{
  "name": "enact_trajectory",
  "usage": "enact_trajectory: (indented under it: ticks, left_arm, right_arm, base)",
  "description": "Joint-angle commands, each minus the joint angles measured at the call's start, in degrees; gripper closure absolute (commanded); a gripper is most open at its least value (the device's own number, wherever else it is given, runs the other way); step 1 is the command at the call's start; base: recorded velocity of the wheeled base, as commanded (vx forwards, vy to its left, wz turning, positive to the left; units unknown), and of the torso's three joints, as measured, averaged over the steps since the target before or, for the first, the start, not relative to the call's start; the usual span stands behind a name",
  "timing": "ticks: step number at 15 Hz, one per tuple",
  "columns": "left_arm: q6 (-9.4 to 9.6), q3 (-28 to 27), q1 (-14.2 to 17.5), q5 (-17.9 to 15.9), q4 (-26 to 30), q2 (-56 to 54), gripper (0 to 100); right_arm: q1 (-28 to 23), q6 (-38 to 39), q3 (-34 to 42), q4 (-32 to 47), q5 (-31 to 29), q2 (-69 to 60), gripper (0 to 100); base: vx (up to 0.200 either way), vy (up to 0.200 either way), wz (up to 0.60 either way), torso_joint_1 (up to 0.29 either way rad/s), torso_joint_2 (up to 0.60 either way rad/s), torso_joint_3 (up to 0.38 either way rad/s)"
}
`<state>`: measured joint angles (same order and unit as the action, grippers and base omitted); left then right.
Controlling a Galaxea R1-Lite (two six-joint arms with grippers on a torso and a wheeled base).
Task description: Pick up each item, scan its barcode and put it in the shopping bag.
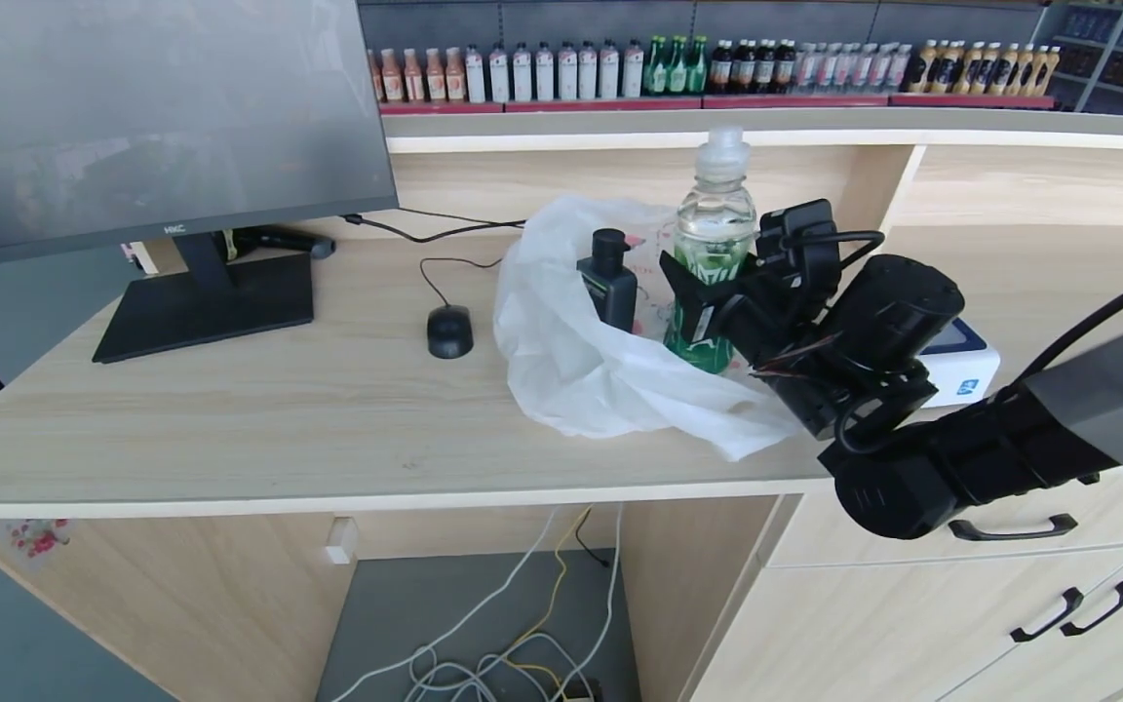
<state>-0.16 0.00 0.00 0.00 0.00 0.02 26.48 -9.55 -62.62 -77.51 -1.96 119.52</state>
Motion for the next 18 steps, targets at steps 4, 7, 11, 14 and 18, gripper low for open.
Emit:
enact_trajectory:
  ticks: [4,7,11,14,18]
  left_arm:
    - [-0.02,0.0,0.0,0.0,0.0,0.0,0]
    - [-0.02,0.0,0.0,0.0,0.0,0.0,0]
    - [-0.02,0.0,0.0,0.0,0.0,0.0,0]
    - [-0.02,0.0,0.0,0.0,0.0,0.0,0]
    - [-0.02,0.0,0.0,0.0,0.0,0.0,0]
  right_arm:
    - [0.0,0.0,0.1,0.3,-0.1,1.4,100]
    - [0.1,0.0,0.2,0.3,0.0,1.4,100]
    - [0.1,0.5,0.2,-0.7,0.0,1.3,100]
    - [0.1,0.5,0.2,-1.0,0.0,1.1,100]
    - [0.1,0.5,0.2,-1.0,-0.1,0.9,100]
  base:
    - [0.0,0.0,0.0,0.0,0.0,0.0]
    - [0.0,0.0,0.0,0.0,0.0,0.0]
    - [0.0,0.0,0.0,0.0,0.0,0.0]
    - [0.0,0.0,0.0,0.0,0.0,0.0]
    - [0.0,0.0,0.0,0.0,0.0,0.0]
